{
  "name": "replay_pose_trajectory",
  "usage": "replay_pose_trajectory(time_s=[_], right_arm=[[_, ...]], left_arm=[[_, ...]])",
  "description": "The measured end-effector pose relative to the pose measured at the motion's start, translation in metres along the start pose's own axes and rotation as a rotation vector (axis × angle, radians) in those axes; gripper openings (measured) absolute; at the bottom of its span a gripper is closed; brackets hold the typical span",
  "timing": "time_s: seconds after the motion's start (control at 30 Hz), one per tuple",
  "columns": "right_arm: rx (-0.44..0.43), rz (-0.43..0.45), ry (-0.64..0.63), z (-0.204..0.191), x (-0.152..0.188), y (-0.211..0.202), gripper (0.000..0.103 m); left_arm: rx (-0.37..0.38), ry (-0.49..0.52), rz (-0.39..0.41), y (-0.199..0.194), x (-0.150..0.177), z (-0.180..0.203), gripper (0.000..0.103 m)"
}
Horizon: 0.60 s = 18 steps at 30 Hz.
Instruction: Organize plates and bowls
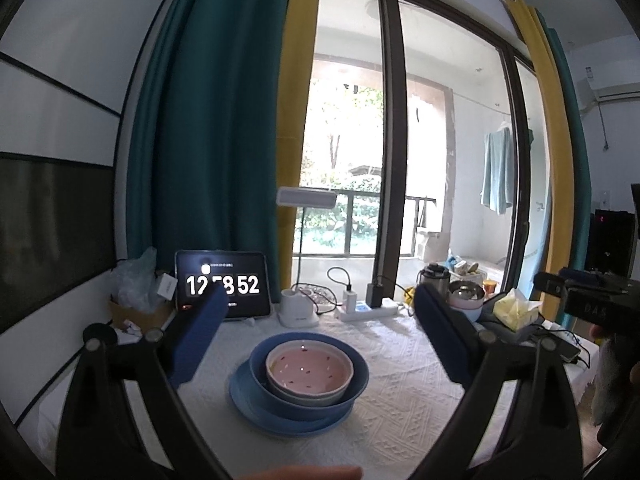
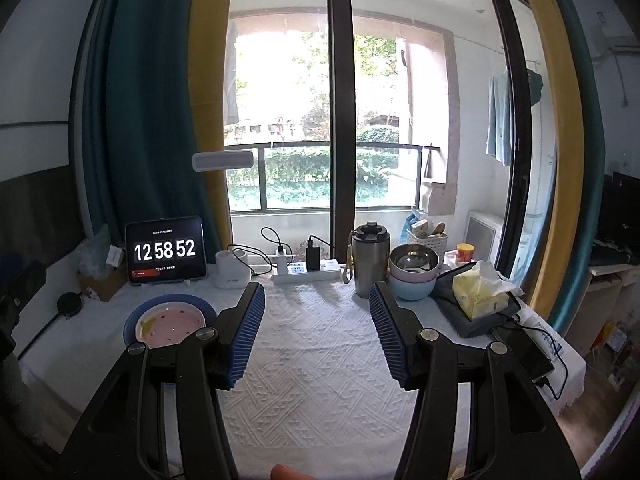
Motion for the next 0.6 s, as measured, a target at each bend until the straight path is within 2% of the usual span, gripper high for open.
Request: replay_pose_trajectory(time_s=[0.6], right_arm=[[-0.005, 0.000, -0.002, -0.0020, -0.0023, 0.0006, 0.058]], left_arm=[[0.004, 0.000, -0.006, -0.0014, 0.0004, 0.0004, 0.095]])
Point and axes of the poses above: each gripper's, at about its wrist camera, not at the fingertips, and y roughly the way its jaws point, z to its right, x to its underside, the point moved 5 cm from there along y, roughly the way its jaws point, and after that the axes turned 1 degree about -y, right-handed, at the moved point
